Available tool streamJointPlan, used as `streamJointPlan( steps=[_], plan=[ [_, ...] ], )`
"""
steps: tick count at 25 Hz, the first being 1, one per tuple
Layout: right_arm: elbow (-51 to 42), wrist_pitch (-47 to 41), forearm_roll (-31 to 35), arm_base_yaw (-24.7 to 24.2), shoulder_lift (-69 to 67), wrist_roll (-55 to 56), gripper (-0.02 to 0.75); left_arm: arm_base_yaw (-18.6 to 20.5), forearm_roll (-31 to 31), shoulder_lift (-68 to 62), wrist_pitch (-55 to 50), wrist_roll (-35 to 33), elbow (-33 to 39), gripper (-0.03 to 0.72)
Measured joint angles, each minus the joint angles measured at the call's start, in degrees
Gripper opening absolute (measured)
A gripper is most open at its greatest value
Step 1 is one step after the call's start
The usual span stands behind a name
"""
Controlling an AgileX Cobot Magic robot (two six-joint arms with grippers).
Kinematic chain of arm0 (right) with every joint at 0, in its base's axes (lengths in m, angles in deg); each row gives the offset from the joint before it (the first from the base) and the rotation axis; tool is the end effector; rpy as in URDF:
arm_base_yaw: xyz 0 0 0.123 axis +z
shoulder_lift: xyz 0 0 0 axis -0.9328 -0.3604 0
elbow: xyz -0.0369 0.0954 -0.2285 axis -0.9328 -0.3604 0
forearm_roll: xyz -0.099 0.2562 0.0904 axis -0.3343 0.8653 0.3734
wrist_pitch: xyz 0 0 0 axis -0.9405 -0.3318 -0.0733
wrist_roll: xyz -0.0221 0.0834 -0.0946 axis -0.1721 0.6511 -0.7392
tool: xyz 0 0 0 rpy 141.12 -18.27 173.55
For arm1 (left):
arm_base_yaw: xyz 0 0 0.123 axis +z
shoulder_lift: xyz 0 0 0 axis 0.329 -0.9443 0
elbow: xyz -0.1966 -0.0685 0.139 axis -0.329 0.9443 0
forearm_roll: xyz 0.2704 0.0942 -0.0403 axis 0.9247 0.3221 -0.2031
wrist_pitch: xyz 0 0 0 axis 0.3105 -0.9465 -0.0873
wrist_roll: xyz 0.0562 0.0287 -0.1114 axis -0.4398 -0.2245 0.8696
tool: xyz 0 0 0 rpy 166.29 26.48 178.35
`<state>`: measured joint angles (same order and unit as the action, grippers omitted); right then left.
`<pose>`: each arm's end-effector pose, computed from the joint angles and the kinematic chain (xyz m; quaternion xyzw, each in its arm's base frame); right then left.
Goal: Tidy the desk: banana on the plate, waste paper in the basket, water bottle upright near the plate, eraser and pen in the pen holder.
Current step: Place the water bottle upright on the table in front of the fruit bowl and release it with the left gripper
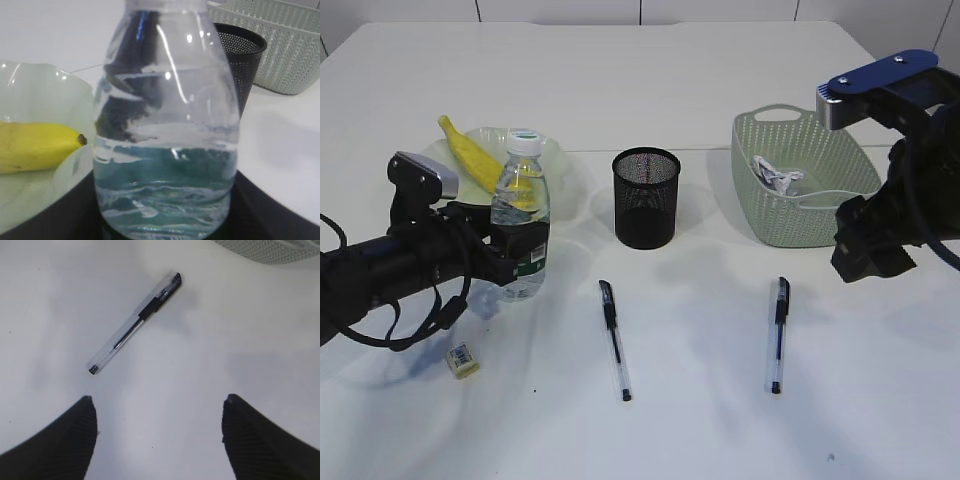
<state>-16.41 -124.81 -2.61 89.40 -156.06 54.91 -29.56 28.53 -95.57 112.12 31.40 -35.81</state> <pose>0.3138 0.1034 0.2007 -0.2097 0.9596 -0.0256 0.1856 0.3590 -0.1299 0.0242 0.2309 0.7371 -0.2502 0.5837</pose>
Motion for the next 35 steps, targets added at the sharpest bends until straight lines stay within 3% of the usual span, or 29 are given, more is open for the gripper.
streamJointPlan(
  steps=[22, 35],
  plan=[
    [0.00, -0.13, 0.00, 0.00, 0.00, -0.14, 0.580, 0.00, -0.63, -1.54, 3.03, -0.67, 0.28, 0.465],
    [0.00, -0.13, -0.33, 0.00, 0.00, -0.14, 0.580, 0.00, -0.52, -1.54, 3.04, -1.04, 0.78, 0.585]
  ],
)
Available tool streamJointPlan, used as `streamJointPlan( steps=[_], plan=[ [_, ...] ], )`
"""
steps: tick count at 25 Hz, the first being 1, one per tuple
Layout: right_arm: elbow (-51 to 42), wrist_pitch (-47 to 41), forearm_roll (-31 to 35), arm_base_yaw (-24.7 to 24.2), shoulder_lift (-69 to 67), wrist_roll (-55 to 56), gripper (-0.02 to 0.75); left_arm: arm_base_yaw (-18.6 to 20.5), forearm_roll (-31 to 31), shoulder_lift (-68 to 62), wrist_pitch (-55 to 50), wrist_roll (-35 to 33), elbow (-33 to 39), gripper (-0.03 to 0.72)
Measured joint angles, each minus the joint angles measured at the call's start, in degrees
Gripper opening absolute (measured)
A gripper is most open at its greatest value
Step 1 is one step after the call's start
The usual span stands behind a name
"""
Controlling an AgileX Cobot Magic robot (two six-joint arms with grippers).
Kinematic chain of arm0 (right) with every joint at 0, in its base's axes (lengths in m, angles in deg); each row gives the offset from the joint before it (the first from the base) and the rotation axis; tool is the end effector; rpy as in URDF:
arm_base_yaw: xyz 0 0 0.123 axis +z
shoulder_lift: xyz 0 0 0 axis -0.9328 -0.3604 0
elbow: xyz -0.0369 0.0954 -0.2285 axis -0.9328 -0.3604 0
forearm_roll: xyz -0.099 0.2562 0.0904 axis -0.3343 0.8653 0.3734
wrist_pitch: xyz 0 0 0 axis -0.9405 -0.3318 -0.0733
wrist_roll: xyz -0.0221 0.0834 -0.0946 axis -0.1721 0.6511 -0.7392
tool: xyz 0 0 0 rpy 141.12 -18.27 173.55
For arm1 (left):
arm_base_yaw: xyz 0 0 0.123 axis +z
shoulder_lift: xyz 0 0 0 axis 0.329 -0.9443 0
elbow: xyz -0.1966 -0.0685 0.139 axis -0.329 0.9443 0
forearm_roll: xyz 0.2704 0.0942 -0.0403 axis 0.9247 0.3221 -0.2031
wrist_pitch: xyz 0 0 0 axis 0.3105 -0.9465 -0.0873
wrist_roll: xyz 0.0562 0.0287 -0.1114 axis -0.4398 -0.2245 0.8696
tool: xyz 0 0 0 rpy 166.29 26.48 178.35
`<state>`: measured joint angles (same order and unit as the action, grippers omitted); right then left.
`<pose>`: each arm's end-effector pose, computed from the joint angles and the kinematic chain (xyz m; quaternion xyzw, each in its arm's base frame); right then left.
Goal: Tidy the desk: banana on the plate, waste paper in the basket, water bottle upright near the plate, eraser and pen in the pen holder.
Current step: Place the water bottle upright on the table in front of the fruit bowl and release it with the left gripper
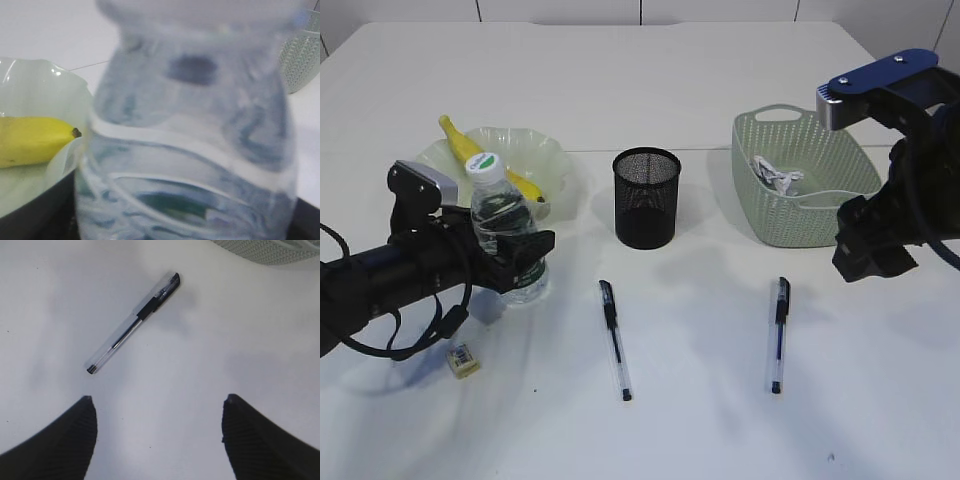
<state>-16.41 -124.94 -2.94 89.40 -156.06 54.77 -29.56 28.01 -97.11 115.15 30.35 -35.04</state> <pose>0.3138 0.1028 0.2006 -0.2120 0.9592 -0.0286 0.1849 0.3533 -0.1296 0.0180 0.2284 0.7316 -0.2563 0.5889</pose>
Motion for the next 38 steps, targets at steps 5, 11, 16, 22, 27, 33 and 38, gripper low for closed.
streamJointPlan(
  steps=[5, 11, 16, 22, 27, 33, 38],
  plan=[
    [0.00, 0.00, -0.36, 0.00, 0.00, 0.00, 0.580, 0.00, -0.24, 0.00, 0.00, 0.00, 0.00, 0.595],
    [0.00, 0.00, -0.36, 0.00, 0.00, 0.00, 0.580, 0.00, -0.89, 2.35, -0.13, 0.00, 0.12, 0.599],
    [0.00, 0.00, -0.36, 0.00, 0.00, -0.10, 0.580, 0.00, -1.10, 4.87, -0.23, 0.00, 0.35, 0.601],
    [0.00, 0.00, -0.40, 0.00, 0.00, -0.10, 0.581, 0.00, -1.18, 8.00, -0.40, 0.00, 0.35, 0.601],
    [0.00, -0.25, -0.40, 0.00, 0.00, -0.10, 0.581, 0.00, -1.18, 10.99, -0.40, 0.00, 0.35, 0.600],
    [0.00, -0.25, -0.40, 0.00, 0.00, -0.10, 0.581, 0.00, -2.31, 14.14, -0.40, 0.00, 0.35, 0.596],
    [0.00, -0.25, -0.40, 0.00, 0.00, -0.10, 0.581, 0.00, -4.74, 17.41, -0.40, 0.00, 0.47, 0.594]
  ],
)
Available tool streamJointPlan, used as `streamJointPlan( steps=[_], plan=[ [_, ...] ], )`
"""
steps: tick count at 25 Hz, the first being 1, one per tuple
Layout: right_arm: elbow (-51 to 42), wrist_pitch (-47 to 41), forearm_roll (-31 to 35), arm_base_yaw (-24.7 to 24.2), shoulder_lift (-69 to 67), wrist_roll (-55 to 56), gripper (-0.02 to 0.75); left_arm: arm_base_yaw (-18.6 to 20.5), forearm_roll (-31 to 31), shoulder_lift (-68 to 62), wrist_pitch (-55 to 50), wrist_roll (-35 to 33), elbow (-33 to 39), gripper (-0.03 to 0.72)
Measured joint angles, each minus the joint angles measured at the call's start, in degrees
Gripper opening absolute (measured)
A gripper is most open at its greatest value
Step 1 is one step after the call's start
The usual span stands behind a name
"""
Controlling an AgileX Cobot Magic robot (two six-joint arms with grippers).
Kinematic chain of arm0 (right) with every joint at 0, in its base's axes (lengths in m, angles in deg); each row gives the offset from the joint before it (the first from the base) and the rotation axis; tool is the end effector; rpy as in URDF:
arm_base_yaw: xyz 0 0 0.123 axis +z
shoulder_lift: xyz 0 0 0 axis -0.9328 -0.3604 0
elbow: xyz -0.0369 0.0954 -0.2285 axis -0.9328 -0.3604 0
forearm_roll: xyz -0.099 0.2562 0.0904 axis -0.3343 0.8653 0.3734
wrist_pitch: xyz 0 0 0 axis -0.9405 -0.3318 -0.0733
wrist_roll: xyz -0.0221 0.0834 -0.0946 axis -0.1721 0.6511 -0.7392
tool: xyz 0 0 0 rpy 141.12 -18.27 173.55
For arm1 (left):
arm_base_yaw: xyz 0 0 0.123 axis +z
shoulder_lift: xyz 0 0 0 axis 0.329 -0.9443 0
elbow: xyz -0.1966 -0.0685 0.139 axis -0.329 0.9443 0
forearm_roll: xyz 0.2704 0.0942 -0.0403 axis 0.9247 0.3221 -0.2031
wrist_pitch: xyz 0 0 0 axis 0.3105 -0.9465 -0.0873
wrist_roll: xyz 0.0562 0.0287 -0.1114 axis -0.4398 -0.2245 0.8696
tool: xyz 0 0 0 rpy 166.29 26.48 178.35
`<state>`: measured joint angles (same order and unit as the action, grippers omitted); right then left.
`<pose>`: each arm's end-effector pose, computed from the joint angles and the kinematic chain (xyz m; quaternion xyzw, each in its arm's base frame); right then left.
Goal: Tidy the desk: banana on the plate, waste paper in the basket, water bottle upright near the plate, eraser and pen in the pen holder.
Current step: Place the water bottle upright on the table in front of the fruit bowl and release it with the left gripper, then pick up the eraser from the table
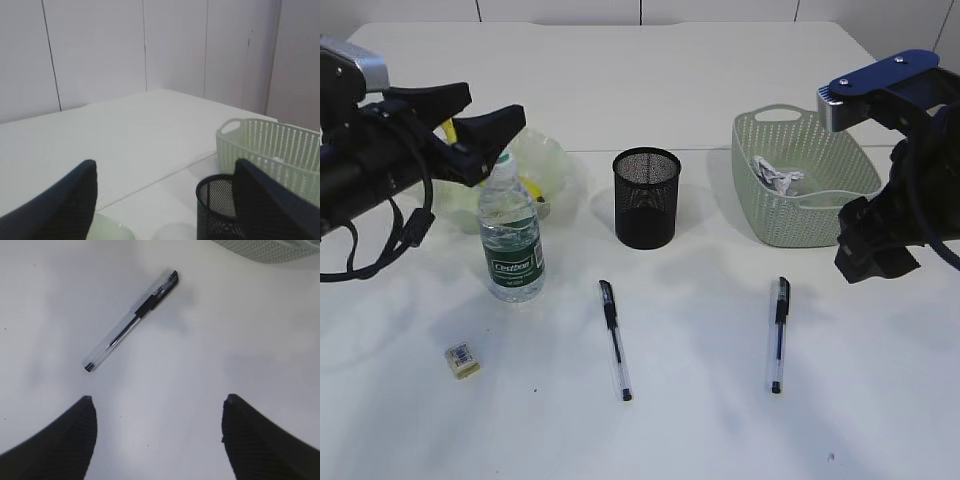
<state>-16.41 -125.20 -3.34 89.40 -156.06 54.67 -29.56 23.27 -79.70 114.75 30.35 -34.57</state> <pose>0.3135 0.1019 0.2005 -0.2141 0.9589 -0.0324 0.1832 0.3715 -0.1243 0.1333 0.2091 0.6396 -0.2292 0.7033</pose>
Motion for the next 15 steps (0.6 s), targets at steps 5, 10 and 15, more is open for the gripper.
streamJointPlan(
  steps=[5, 10, 15],
  plan=[
    [0.00, 0.00, 0.00, 0.00, 0.00, 0.00, 0.581, 0.41, -4.56, 4.01, -2.52, 0.00, 0.11, 0.592],
    [0.00, 0.00, 0.00, 0.00, 0.00, 0.00, 0.581, 3.62, -9.69, 6.12, -10.07, 0.00, 0.11, 0.592],
    [0.00, -0.08, 0.00, 0.00, 0.00, 0.00, 0.580, 7.50, -14.71, 8.48, -19.22, 1.08, 0.11, 0.585]
  ],
)
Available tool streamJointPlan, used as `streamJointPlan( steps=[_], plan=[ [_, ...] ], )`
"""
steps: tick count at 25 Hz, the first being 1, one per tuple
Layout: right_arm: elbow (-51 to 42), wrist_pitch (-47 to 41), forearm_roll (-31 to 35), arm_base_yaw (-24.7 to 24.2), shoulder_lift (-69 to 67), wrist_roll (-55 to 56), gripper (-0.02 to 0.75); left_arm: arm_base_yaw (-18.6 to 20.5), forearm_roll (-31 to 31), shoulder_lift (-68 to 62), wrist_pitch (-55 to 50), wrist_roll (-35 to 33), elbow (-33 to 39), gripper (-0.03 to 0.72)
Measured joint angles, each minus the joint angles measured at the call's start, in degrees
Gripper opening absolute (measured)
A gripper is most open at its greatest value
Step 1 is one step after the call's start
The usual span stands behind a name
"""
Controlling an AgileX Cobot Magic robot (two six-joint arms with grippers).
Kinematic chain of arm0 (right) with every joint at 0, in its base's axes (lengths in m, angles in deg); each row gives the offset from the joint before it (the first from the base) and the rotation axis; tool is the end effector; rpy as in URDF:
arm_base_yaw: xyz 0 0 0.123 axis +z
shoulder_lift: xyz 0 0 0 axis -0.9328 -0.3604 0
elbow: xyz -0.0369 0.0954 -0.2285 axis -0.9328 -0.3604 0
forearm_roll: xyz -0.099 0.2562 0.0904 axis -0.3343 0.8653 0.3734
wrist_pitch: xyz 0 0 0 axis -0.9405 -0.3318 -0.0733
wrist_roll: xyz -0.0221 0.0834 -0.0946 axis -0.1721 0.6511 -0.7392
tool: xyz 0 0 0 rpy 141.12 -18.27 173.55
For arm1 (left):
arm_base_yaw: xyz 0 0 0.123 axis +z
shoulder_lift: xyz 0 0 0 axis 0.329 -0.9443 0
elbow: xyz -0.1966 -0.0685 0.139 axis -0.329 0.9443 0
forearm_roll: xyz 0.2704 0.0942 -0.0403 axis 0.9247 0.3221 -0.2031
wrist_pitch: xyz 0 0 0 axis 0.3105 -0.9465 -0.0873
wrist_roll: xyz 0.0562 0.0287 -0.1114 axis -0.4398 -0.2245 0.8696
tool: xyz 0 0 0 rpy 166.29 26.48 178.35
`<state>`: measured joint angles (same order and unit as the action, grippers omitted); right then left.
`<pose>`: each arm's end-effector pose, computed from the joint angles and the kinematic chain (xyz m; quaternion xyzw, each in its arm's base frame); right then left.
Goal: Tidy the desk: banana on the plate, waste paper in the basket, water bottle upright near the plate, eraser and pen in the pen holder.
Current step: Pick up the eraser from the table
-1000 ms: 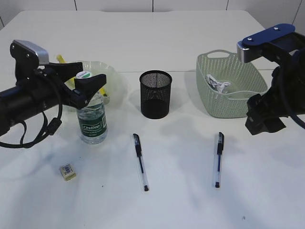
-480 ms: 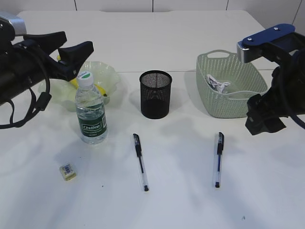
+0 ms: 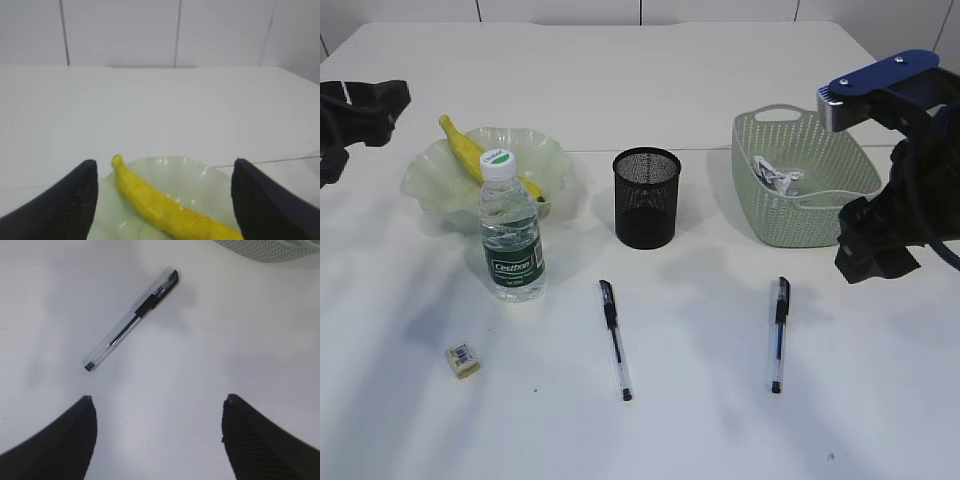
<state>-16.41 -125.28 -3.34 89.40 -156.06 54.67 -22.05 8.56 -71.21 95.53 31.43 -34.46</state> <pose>0.3134 0.1018 0.2005 -0.2141 0.9591 -0.0325 0.1825 0.3943 -0.0416 0.1550 0.0353 0.7230 -0.1190 0.6796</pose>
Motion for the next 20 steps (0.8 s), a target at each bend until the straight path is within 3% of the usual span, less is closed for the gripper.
streamJointPlan(
  steps=[8, 15, 20],
  plan=[
    [0.00, 0.00, 0.00, 0.00, 0.00, 0.00, 0.581, 2.18, -2.28, 6.30, -18.49, 0.99, 0.13, 0.573],
    [0.00, 0.00, 0.00, 0.00, 0.00, 0.00, 0.581, 2.18, -2.44, 16.78, -45.38, 2.99, 0.13, 0.571],
    [0.00, 0.00, 0.00, 0.00, 0.00, 0.00, 0.581, 2.18, -7.11, 21.38, -67.47, 2.16, -0.44, 0.569]
  ],
)
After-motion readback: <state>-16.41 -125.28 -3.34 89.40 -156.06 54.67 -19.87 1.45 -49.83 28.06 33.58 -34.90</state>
